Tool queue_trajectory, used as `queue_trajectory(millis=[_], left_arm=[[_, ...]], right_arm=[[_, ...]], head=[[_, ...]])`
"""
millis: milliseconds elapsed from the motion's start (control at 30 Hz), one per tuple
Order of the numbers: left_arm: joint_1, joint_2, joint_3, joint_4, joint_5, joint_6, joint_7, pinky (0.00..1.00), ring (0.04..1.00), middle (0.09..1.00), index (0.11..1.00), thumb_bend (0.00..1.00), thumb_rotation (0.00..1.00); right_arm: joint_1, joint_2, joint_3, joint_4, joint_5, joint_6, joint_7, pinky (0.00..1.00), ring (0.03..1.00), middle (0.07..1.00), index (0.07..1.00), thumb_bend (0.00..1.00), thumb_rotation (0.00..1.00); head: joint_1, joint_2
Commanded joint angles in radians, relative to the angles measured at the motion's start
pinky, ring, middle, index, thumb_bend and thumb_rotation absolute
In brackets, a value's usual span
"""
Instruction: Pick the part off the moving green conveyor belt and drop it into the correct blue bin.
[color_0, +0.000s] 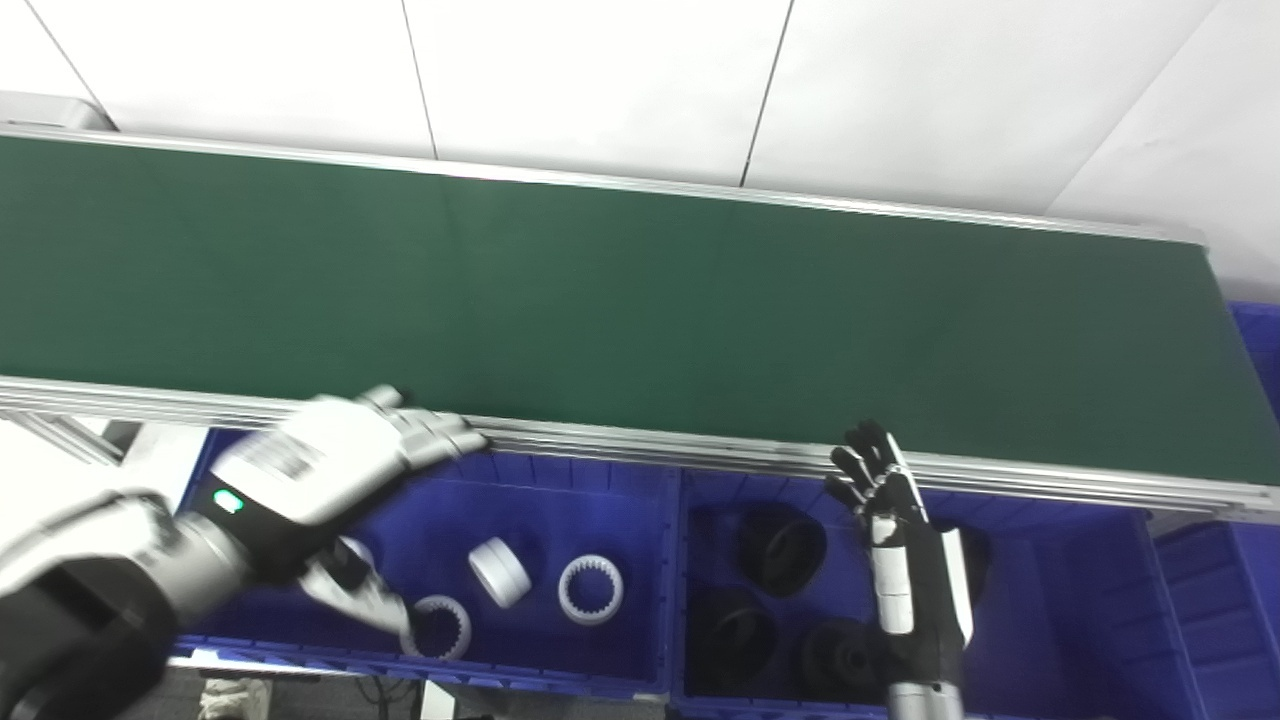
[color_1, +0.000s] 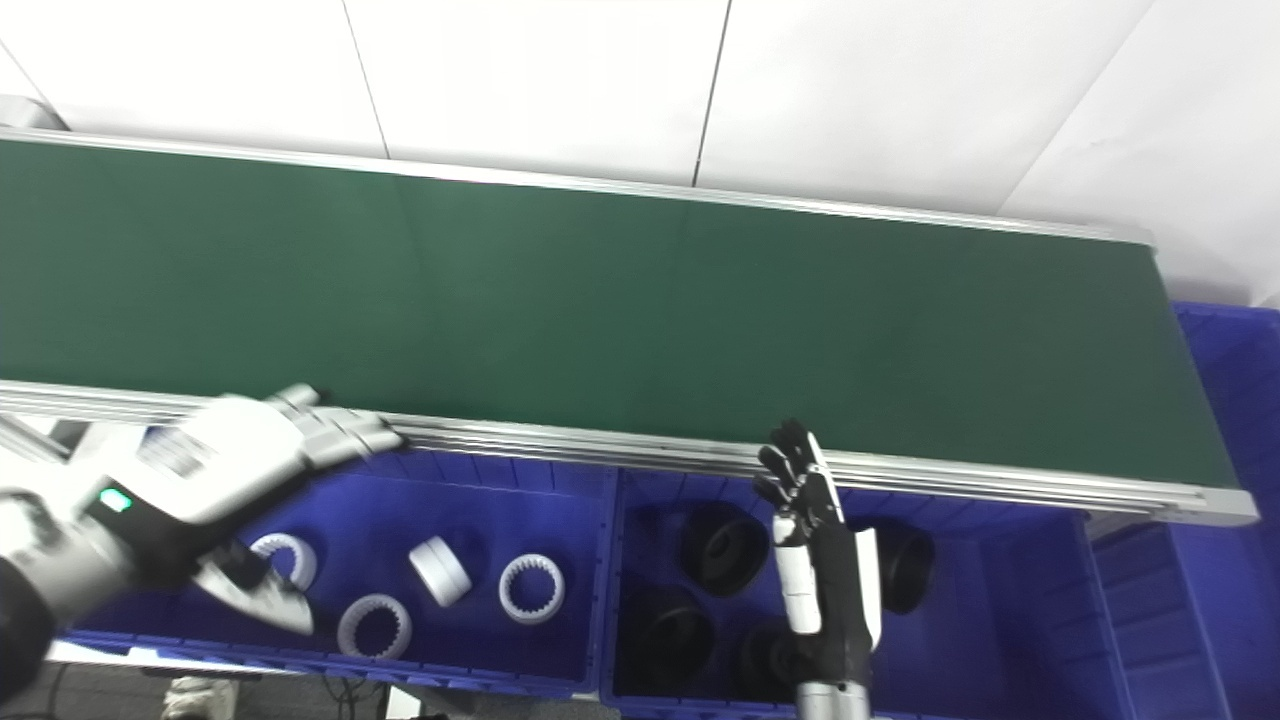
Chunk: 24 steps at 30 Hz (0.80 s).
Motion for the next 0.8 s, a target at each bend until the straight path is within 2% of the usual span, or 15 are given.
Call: queue_trajectory(millis=[0, 33, 100, 133, 167, 233, 267, 300, 367, 433, 500, 600, 767], left_arm=[[0.014, -0.032, 0.052, 0.051, -0.143, -0.111, 0.152, 0.78, 0.770, 0.797, 0.826, 0.49, 0.08], [0.027, -0.063, 0.074, 0.077, -0.217, -0.124, 0.189, 0.77, 0.764, 0.795, 0.824, 0.49, 0.09], [0.055, -0.116, 0.093, 0.103, -0.316, -0.131, 0.237, 0.73, 0.789, 0.849, 0.873, 0.66, 0.51], [0.067, -0.136, 0.097, 0.112, -0.348, -0.131, 0.253, 0.72, 0.805, 0.873, 0.895, 0.71, 0.62], [0.083, -0.167, 0.095, 0.119, -0.374, -0.135, 0.274, 0.72, 0.805, 0.873, 0.895, 0.71, 0.62], [0.113, -0.224, 0.086, 0.140, -0.403, -0.141, 0.309, 0.69, 0.810, 0.901, 0.912, 0.78, 0.68], [0.126, -0.249, 0.081, 0.151, -0.410, -0.143, 0.324, 0.74, 0.854, 0.927, 0.932, 0.79, 0.73], [0.141, -0.279, 0.073, 0.170, -0.436, -0.141, 0.337, 0.76, 0.866, 0.934, 0.937, 0.80, 0.75], [0.171, -0.333, 0.059, 0.202, -0.484, -0.119, 0.356, 0.87, 0.938, 0.968, 0.956, 0.82, 0.75], [0.203, -0.382, 0.044, 0.238, -0.501, -0.093, 0.373, 0.91, 0.961, 0.989, 0.968, 0.84, 0.75], [0.220, -0.405, 0.035, 0.263, -0.487, -0.090, 0.388, 0.93, 0.983, 0.998, 0.994, 0.88, 0.80], [0.234, -0.423, 0.029, 0.301, -0.467, -0.113, 0.410, 0.94, 0.997, 1.000, 1.000, 0.89, 0.82], [0.252, -0.451, 0.019, 0.420, -0.399, -0.256, 0.497, 0.99, 1.000, 1.000, 1.000, 0.91, 0.88]], right_arm=[[-0.011, 0.019, 0.010, 0.001, -0.020, -0.039, -0.015, 0.84, 0.895, 0.916, 0.937, 0.78, 0.93], [-0.014, 0.025, 0.013, 0.007, -0.027, -0.042, -0.018, 0.84, 0.895, 0.917, 0.937, 0.78, 0.93], [-0.018, 0.034, 0.017, 0.015, -0.037, -0.043, -0.023, 0.83, 0.896, 0.916, 0.941, 0.79, 0.93], [-0.020, 0.038, 0.019, 0.019, -0.041, -0.044, -0.027, 0.83, 0.894, 0.913, 0.940, 0.79, 0.93], [-0.020, 0.040, 0.022, 0.022, -0.046, -0.045, -0.029, 0.83, 0.894, 0.913, 0.940, 0.79, 0.93], [-0.022, 0.042, 0.027, 0.028, -0.056, -0.049, -0.033, 0.84, 0.895, 0.914, 0.942, 0.77, 0.94], [-0.023, 0.042, 0.029, 0.031, -0.060, -0.051, -0.035, 0.84, 0.894, 0.916, 0.945, 0.76, 0.95], [-0.025, 0.043, 0.031, 0.037, -0.058, -0.057, -0.035, 0.84, 0.894, 0.916, 0.945, 0.76, 0.95], [-0.028, 0.043, 0.034, 0.045, -0.056, -0.065, -0.038, 0.84, 0.890, 0.913, 0.943, 0.74, 0.94], [-0.031, 0.043, 0.036, 0.054, -0.059, -0.069, -0.043, 0.83, 0.888, 0.909, 0.942, 0.73, 0.94], [-0.032, 0.043, 0.038, 0.059, -0.063, -0.071, -0.047, 0.84, 0.891, 0.909, 0.943, 0.73, 0.95], [-0.031, 0.043, 0.041, 0.064, -0.065, -0.077, -0.050, 0.84, 0.891, 0.910, 0.944, 0.73, 0.95], [-0.030, 0.049, 0.040, 0.072, -0.068, -0.090, -0.061, 0.82, 0.880, 0.902, 0.932, 0.73, 0.94]], head=[[-0.026, -0.006], [-0.050, -0.013], [-0.063, -0.018], [-0.071, -0.021], [-0.078, -0.023], [-0.093, -0.031], [-0.093, -0.031], [-0.099, -0.034], [-0.103, -0.037], [-0.108, -0.045], [-0.111, -0.048], [-0.116, -0.053], [-0.132, -0.063]])
